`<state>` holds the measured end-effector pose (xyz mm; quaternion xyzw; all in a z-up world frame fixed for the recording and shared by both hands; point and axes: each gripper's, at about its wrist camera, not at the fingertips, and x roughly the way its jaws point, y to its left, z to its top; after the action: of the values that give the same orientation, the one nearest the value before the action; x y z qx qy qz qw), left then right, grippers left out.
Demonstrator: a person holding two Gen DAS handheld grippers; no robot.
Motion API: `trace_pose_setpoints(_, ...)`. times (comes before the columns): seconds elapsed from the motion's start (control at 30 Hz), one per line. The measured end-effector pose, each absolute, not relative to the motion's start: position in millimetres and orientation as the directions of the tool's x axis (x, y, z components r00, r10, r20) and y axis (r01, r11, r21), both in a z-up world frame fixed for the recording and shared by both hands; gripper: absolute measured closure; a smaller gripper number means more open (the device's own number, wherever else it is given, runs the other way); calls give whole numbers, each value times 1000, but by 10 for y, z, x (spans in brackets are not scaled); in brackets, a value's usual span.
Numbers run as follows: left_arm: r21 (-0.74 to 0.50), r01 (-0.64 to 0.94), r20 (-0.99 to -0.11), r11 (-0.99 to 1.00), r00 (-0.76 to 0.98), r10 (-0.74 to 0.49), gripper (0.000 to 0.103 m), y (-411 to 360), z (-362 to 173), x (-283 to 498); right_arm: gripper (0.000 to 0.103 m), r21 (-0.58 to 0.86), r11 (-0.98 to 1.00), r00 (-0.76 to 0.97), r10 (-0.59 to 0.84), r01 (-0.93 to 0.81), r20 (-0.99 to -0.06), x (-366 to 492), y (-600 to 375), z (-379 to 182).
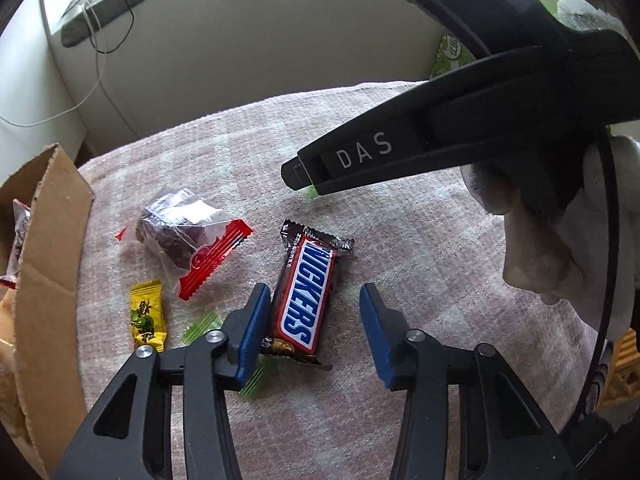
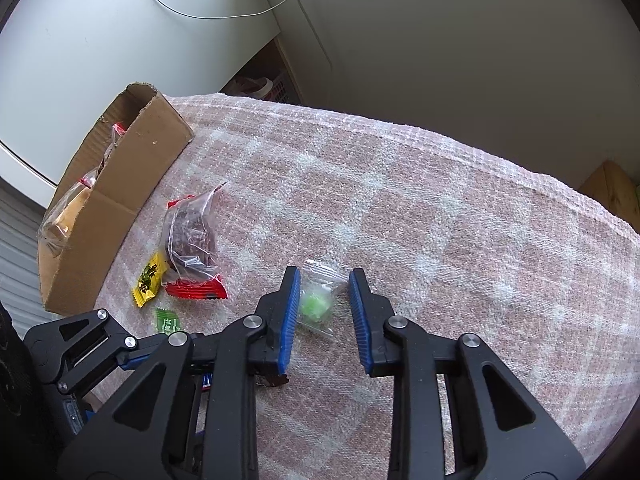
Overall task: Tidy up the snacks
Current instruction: 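Grasp the Snickers bar with the left tool while the right tool grasps the green candy bag, then carry the Snickers bar and green candy bag over the box with both tools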
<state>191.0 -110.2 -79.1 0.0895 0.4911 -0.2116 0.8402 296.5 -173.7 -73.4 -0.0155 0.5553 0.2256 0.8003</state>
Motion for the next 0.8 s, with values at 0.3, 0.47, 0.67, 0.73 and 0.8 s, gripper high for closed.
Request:
trace_pose_setpoints(0.3, -131, 373, -840, 919, 450, -302, 76, -852, -772, 1878, 81, 214, 897, 290, 339, -386, -895, 2889, -1793, -699)
trace_pose_setpoints(0.47, -175, 350, -810, 920, 480, -337, 76, -717, -674, 1858, 81, 227, 898, 311, 354, -377, -882, 2799, -1911, -591)
trace_pose_setpoints(0.67, -196, 340, -763, 920, 536, -361, 76, -617, -443, 1692, 81, 235, 897, 349, 371, -374, -861, 2683, -2037, -357)
trace_pose_setpoints(0.73, -201, 329, -747, 923, 558, -361, 76, -506, -329, 1602, 81, 235, 894, 359, 377, -381, -854, 2646, -2033, -270)
trace_pose_setpoints(0.8, -211, 317, -731, 925, 577, -365, 76, -428, -240, 1534, 81, 232, 890, 369, 383, -392, -846, 2608, -2011, -174)
